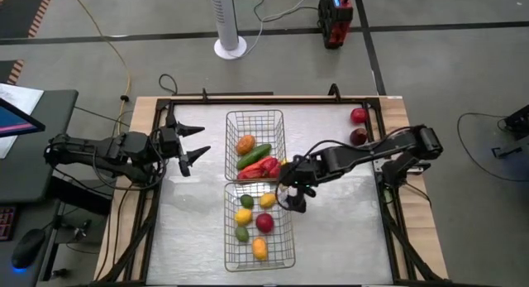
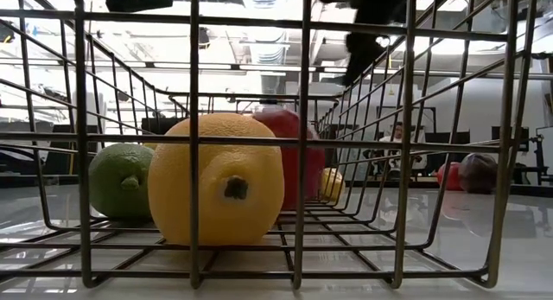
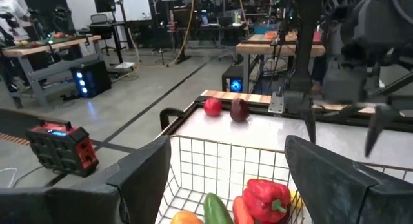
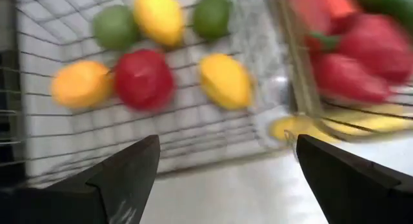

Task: Sort produce into baskets
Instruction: Put the red apple into the bottom wire basket

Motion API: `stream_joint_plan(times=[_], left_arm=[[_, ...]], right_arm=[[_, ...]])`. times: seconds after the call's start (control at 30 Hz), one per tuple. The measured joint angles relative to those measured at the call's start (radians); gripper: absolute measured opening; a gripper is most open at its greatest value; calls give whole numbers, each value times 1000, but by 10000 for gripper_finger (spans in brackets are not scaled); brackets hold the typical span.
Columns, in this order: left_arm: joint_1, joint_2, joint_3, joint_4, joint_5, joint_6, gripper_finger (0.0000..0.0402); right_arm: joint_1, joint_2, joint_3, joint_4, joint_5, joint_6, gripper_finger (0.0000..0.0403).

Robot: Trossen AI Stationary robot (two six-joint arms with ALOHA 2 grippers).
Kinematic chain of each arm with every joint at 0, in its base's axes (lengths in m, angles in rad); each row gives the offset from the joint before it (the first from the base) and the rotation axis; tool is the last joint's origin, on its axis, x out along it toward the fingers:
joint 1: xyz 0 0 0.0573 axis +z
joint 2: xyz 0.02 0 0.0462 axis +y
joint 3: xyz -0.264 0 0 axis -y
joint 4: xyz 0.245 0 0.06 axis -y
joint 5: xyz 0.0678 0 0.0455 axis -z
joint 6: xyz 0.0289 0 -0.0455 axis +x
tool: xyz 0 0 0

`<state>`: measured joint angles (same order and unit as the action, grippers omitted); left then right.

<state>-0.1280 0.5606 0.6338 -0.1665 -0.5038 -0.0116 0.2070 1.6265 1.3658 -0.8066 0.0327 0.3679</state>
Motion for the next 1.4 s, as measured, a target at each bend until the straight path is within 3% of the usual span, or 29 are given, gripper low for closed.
stream_joint_plan(times=[0.2,0.47,0.67,0.83,1.13,1.4], left_arm=[[0,0,0,0,0,0,292],[0,0,0,0,0,3,292],[0,0,0,0,0,-1,292],[1,0,0,0,0,4,292],[1,0,0,0,-1,7,292],[1,0,0,0,0,26,292]], right_arm=[[2,-107,-52,-148,108,42,388],[-24,-256,-355,-56,154,129,388],[-125,-339,-508,-97,320,178,388],[-247,-340,-501,-232,361,162,388],[-527,-219,-421,-490,408,132,388],[-754,-214,-421,-496,437,141,388]])
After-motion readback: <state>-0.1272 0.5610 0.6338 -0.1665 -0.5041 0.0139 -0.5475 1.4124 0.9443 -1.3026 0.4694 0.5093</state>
